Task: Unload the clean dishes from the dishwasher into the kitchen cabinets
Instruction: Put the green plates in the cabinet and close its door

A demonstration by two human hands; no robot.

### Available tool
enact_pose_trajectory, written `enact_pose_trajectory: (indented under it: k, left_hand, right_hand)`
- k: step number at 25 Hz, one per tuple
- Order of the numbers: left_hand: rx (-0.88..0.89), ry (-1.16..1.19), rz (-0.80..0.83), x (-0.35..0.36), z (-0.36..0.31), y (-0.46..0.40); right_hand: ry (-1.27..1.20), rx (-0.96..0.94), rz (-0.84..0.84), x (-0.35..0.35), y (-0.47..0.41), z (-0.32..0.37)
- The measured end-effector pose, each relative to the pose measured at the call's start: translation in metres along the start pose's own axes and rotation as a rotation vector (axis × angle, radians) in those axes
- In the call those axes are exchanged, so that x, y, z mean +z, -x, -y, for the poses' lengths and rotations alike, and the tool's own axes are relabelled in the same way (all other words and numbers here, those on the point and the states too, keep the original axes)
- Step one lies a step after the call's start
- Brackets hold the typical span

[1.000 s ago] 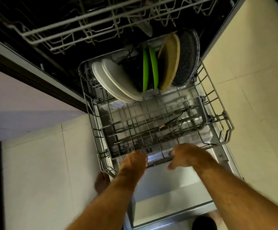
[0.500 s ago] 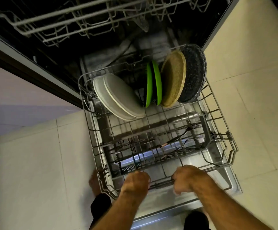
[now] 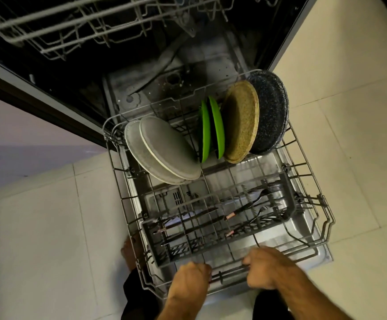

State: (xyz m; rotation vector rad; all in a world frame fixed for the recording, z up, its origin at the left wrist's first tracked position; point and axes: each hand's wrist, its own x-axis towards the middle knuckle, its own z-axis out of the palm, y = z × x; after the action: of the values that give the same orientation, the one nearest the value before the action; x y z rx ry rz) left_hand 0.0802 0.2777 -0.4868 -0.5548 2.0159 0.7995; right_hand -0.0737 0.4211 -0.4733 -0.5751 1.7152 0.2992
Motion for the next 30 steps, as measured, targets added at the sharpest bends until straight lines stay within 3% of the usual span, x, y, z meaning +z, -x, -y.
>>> enact_pose_trajectory:
  k: [16, 21, 25, 27, 30]
  left_hand:
    - [-0.038, -0.087, -0.050, 0.000, -0.008, 0.004]
    - [-0.068, -0.046, -0.058, -0.008, -0.010, 0.008]
    - [-0.090, -0.016, -0.017, -0.031, -0.021, 0.008]
    - [-0.066, 0.119, -0.068, -0.059, -0.038, 0.011]
    - [0.021, 0.557, -0.389, -0.120, -0.074, 0.012]
  right_hand:
    - [-0.034, -0.006, -0.077, 0.001, 0.008, 0.003]
    - [-0.159, -0.057, -0.113, -0.006, 0.024, 0.002]
    - [-0.282, -0.076, -0.037, -0.011, 0.035, 0.000]
    - [-0.496, -0.150, -0.119, -0.021, 0.040, 0.001]
    - [-0.596, -0.209, -0.532, -0.060, 0.039, 0.015]
